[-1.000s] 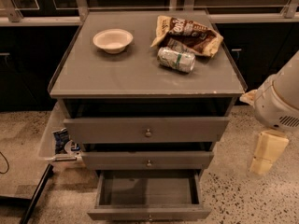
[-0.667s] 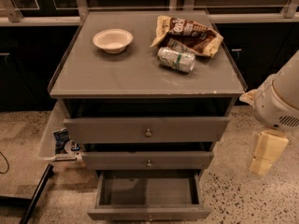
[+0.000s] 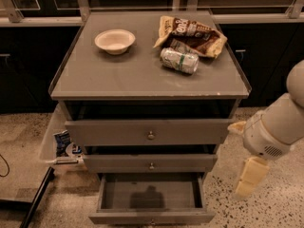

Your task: Close bottom drawer

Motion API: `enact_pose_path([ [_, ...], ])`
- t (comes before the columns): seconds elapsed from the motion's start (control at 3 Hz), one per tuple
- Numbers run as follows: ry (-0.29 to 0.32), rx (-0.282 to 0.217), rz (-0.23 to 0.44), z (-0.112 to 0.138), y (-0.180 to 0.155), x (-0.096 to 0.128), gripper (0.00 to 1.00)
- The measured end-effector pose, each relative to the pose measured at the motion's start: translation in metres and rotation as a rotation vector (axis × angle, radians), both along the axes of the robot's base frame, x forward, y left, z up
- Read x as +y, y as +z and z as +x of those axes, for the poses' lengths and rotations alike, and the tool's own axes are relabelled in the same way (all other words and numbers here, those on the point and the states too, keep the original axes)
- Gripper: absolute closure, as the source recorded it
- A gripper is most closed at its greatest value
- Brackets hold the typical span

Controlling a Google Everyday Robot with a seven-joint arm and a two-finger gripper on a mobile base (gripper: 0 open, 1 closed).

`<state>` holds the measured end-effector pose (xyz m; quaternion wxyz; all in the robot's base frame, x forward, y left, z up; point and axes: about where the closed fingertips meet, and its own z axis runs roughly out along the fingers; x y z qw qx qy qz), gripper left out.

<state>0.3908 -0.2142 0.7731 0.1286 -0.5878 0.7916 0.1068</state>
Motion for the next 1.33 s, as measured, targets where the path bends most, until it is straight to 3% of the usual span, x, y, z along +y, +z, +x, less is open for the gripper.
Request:
enact_pose_path([
  [0.33, 0.009, -0.040, 0.129, 0.0080, -0.0424, 0.0148, 0.00],
  [1.0, 0.021, -0.076, 0.119, 0.0103, -0.0355, 0.0153, 0.00],
  [1.33, 0.015, -0.100, 0.176, 0.0048, -0.0414, 0.0131, 0.00],
])
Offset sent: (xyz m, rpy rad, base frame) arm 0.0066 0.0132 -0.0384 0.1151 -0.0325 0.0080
